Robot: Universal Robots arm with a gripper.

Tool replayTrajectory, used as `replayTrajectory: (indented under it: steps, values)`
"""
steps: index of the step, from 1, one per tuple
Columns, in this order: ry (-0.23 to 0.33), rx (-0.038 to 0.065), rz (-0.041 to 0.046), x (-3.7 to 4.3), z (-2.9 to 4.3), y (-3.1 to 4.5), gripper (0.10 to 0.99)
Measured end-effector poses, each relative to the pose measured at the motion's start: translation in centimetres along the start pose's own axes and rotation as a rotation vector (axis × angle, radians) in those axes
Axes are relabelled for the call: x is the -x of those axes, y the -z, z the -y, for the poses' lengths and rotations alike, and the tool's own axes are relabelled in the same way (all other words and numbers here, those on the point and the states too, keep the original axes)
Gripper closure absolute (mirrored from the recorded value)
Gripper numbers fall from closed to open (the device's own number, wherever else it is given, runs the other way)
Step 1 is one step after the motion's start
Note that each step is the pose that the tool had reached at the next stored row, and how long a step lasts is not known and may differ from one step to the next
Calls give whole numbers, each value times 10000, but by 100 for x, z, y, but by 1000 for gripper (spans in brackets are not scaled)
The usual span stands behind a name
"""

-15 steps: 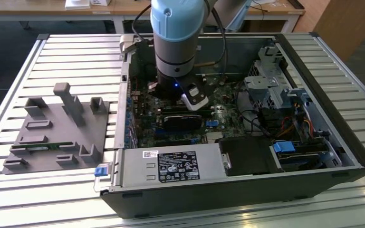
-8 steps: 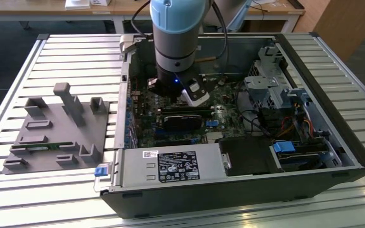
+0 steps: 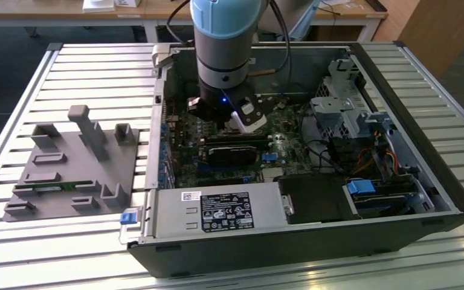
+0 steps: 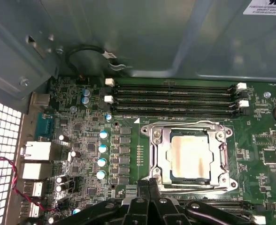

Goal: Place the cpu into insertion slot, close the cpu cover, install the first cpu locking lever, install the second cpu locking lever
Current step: 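Install the second cpu locking lever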

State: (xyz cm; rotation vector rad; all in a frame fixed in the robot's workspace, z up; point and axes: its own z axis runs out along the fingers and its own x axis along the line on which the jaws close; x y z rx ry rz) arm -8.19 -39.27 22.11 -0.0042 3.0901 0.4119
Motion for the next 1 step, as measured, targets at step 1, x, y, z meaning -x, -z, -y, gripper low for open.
replayTrajectory:
  steps: [1]
  values:
    - [0, 0, 0, 0, 0, 0, 980]
